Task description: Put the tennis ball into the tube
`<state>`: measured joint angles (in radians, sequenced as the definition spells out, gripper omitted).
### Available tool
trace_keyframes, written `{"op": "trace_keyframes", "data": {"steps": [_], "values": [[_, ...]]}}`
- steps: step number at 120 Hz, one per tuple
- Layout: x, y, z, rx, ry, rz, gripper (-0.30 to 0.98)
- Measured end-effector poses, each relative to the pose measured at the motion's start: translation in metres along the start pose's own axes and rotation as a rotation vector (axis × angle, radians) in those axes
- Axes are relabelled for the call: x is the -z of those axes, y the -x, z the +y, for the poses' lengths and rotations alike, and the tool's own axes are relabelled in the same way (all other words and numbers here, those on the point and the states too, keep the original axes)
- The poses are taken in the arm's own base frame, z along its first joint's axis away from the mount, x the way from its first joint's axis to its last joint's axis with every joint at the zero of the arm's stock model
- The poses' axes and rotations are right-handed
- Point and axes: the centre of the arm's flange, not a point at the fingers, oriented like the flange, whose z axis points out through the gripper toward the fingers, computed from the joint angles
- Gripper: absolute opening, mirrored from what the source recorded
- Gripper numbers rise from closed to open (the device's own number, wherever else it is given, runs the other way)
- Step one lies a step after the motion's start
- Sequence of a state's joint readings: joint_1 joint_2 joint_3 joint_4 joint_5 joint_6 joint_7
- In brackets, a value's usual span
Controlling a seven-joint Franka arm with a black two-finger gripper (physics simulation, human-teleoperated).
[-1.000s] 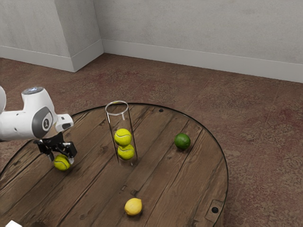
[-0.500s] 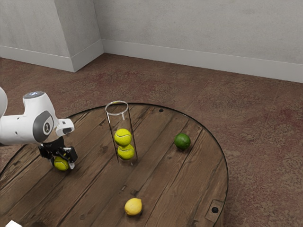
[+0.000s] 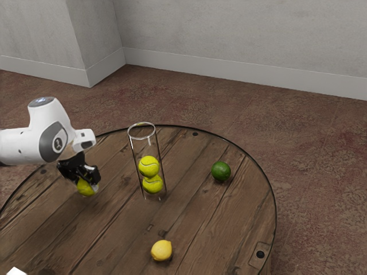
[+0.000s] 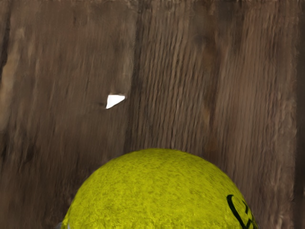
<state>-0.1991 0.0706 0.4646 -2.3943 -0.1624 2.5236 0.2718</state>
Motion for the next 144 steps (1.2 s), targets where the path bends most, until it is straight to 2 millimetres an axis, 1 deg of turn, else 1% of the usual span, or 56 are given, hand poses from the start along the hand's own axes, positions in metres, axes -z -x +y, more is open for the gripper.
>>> {"op": "trace_keyframes", "data": {"steps": [8,16,22,29,37,44,49,56,61,64,68,76,80,84,88,93,109,116,124,144], "values": [[0.024,-0.005,0.009,-0.028,0.006,0.043,0.33],[0.056,-0.018,0.016,-0.071,-0.012,0.086,0.31],[0.089,-0.035,0.019,-0.095,-0.030,0.125,0.29],[0.138,-0.060,0.019,-0.113,-0.061,0.168,0.28],[0.187,-0.081,0.021,-0.118,-0.091,0.194,0.27],[0.219,-0.096,0.028,-0.124,-0.111,0.200,0.26],[0.231,-0.107,0.035,-0.129,-0.123,0.190,0.26],[0.235,-0.119,0.046,-0.135,-0.129,0.163,0.25],[0.233,-0.124,0.061,-0.151,-0.127,0.141,0.24],[0.231,-0.126,0.075,-0.170,-0.123,0.129,0.24],[0.228,-0.126,0.100,-0.204,-0.116,0.114,0.23],[0.225,-0.120,0.150,-0.274,-0.104,0.092,0.22],[0.227,-0.116,0.166,-0.297,-0.098,0.087,0.21],[0.228,-0.113,0.175,-0.309,-0.096,0.081,0.21],[0.228,-0.111,0.179,-0.310,-0.094,0.076,0.21],[0.228,-0.110,0.177,-0.302,-0.095,0.069,0.20],[0.226,-0.112,0.152,-0.245,-0.100,0.049,0.19],[0.226,-0.112,0.147,-0.230,-0.101,0.045,0.19],[0.225,-0.111,0.149,-0.227,-0.100,0.041,0.19],[0.224,-0.108,0.166,-0.243,-0.097,0.039,0.18]]}}
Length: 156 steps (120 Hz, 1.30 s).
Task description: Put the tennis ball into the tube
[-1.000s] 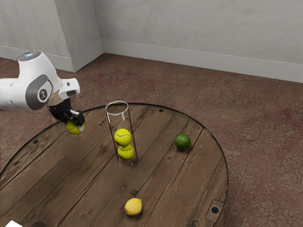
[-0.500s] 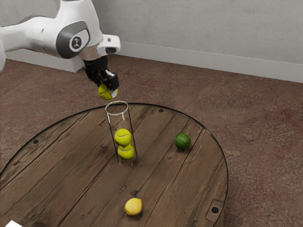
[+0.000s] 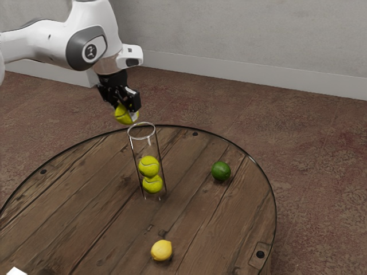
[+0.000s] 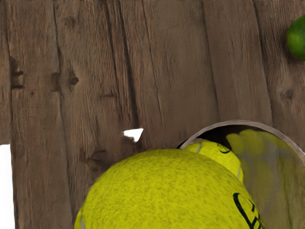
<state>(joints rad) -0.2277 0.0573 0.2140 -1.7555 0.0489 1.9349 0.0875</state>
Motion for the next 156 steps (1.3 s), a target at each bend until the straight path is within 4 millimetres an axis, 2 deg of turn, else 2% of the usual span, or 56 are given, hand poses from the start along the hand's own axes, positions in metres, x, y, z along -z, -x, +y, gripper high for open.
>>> {"op": "trace_keyframes", "data": {"steps": [54,87,112,144,152,156], "values": [[0.000,0.000,0.028,-0.012,0.008,-0.003,0.18],[-0.001,0.000,0.035,-0.008,0.009,-0.003,0.18],[0.001,0.000,0.039,-0.007,0.022,-0.001,0.43],[0.001,0.001,0.037,-0.006,0.032,-0.002,0.60],[0.010,0.007,0.037,-0.009,0.037,-0.007,0.62],[0.024,0.009,0.036,-0.012,0.040,0.001,0.63]]}}
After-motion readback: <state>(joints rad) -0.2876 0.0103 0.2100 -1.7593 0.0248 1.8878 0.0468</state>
